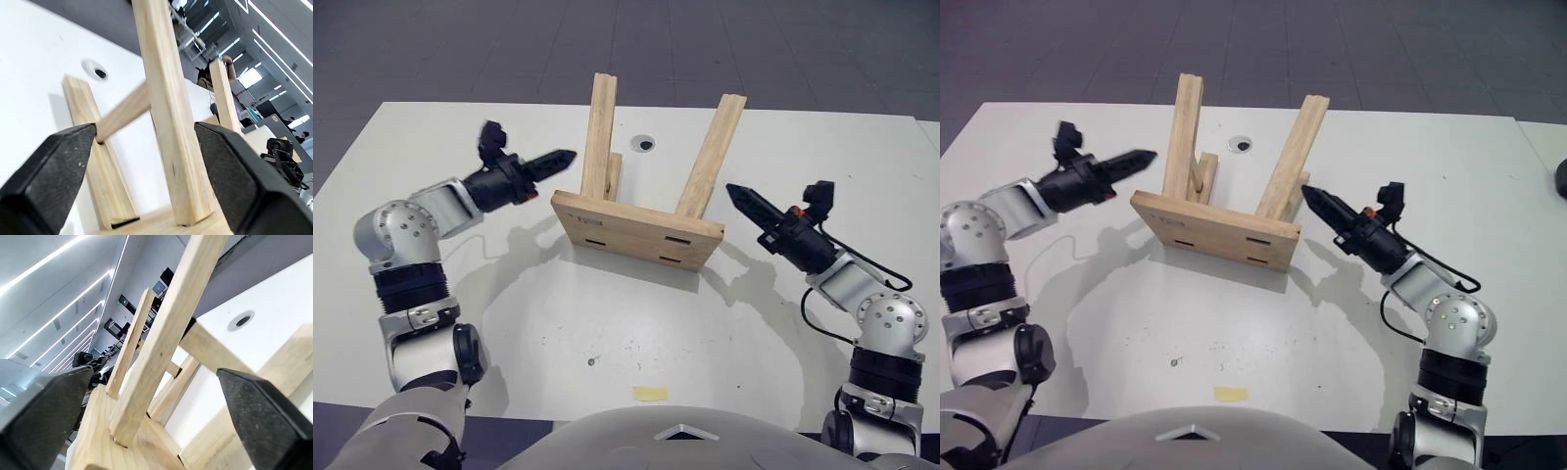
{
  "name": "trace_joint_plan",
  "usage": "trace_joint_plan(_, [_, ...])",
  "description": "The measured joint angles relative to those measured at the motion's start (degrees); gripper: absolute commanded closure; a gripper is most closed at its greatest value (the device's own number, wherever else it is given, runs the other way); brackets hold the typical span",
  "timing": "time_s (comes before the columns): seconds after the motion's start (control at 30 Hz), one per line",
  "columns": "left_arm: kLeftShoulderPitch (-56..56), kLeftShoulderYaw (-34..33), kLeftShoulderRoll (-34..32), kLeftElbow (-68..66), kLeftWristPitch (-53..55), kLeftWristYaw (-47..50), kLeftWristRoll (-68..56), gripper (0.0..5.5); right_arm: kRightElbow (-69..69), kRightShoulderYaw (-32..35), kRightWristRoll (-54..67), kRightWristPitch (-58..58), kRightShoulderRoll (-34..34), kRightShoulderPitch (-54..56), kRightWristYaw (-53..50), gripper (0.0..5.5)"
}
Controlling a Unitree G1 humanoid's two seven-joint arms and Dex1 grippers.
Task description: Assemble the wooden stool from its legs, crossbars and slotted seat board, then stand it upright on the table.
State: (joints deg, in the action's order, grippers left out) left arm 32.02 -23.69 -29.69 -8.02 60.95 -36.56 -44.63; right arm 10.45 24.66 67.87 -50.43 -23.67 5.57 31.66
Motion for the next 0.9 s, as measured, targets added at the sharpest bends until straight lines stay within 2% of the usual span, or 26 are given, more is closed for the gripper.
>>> trace_joint_plan(0.07, [-1.03,-0.15,-6.02,1.21,-5.16,-6.51,1.13,0.73,3.01,2.49,0.75,0.72,-3.58,-2.96,4.11,0.10])
trace_joint_plan(0.13, [-4.36,1.33,-10.67,3.48,-8.66,-13.18,2.29,0.29,6.49,2.22,0.03,0.99,-6.07,-5.80,8.00,0.10])
trace_joint_plan(0.27, [-11.47,9.65,-15.68,4.78,-14.26,-25.87,6.09,0.11,10.61,-4.72,-9.06,5.21,-11.31,-8.10,15.89,0.10])
trace_joint_plan(0.4, [-9.74,17.17,-15.08,1.18,-17.55,-29.50,9.90,0.11,7.95,-12.30,-18.40,11.07,-12.01,-7.70,20.07,0.10])
trace_joint_plan(0.53, [-4.42,25.86,-10.37,-4.85,-22.39,-31.32,15.85,0.11,1.55,-18.97,-25.89,16.31,-11.81,-5.49,24.05,0.10])
trace_joint_plan(0.6, [-2.84,29.58,-8.70,-7.13,-23.85,-33.36,17.84,0.40,-1.54,-21.77,-28.34,17.78,-11.09,-3.60,25.44,0.10])
trace_joint_plan(0.7, [-1.05,33.26,-7.88,-11.30,-25.79,-36.81,20.52,0.86,-5.83,-24.87,-31.00,19.88,-9.35,-0.34,27.08,0.54])
trace_joint_plan(0.9, [0.02,34.71,-7.83,-15.35,-27.03,-41.05,22.46,1.81,-11.02,-26.43,-32.90,21.89,-7.26,1.54,28.57,1.47])
